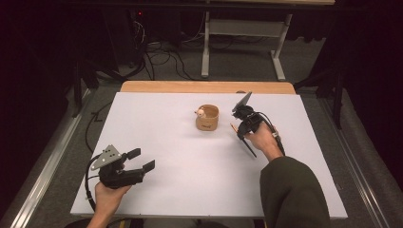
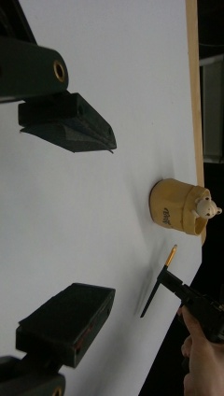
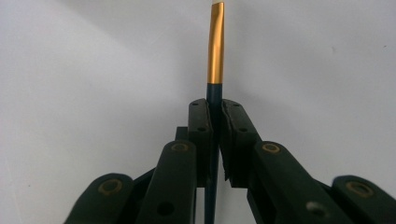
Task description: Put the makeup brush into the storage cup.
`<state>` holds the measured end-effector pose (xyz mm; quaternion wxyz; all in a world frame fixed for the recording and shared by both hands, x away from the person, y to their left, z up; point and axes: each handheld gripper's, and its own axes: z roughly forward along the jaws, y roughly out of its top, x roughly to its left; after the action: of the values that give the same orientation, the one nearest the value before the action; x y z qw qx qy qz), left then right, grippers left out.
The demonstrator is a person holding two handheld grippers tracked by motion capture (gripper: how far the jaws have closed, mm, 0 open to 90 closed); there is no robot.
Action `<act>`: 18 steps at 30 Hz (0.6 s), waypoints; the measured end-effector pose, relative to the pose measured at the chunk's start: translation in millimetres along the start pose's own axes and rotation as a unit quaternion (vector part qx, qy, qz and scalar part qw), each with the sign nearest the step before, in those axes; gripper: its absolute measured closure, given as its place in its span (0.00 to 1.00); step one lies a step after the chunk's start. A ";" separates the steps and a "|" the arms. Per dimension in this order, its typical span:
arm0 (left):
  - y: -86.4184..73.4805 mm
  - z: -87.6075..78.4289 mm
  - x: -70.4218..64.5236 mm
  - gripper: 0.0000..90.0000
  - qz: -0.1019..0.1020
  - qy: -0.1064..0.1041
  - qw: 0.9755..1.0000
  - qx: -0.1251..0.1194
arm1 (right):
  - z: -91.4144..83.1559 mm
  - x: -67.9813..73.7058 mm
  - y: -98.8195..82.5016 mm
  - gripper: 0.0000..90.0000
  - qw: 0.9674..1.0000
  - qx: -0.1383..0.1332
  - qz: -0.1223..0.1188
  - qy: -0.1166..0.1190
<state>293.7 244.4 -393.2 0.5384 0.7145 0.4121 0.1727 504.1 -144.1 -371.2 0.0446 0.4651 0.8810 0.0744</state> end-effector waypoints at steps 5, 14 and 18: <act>-0.4 -0.9 0.6 0.27 -0.001 0.001 1.000 -0.001 | -3.0 0.3 -1.4 0.95 1.000 -0.013 -0.017 0.000; 0.1 -0.4 0.6 0.27 -0.001 0.000 1.000 -0.001 | -12.1 1.4 -5.6 0.95 0.999 -0.037 -0.021 0.004; -0.3 -1.1 1.1 0.27 -0.001 0.001 1.000 -0.001 | -15.9 1.4 -7.7 0.95 0.999 -0.048 -0.020 0.005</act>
<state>293.4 246.0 -393.2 0.5391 0.7129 0.4136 0.1735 494.7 -148.6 -356.9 0.0641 0.4444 0.8857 0.1179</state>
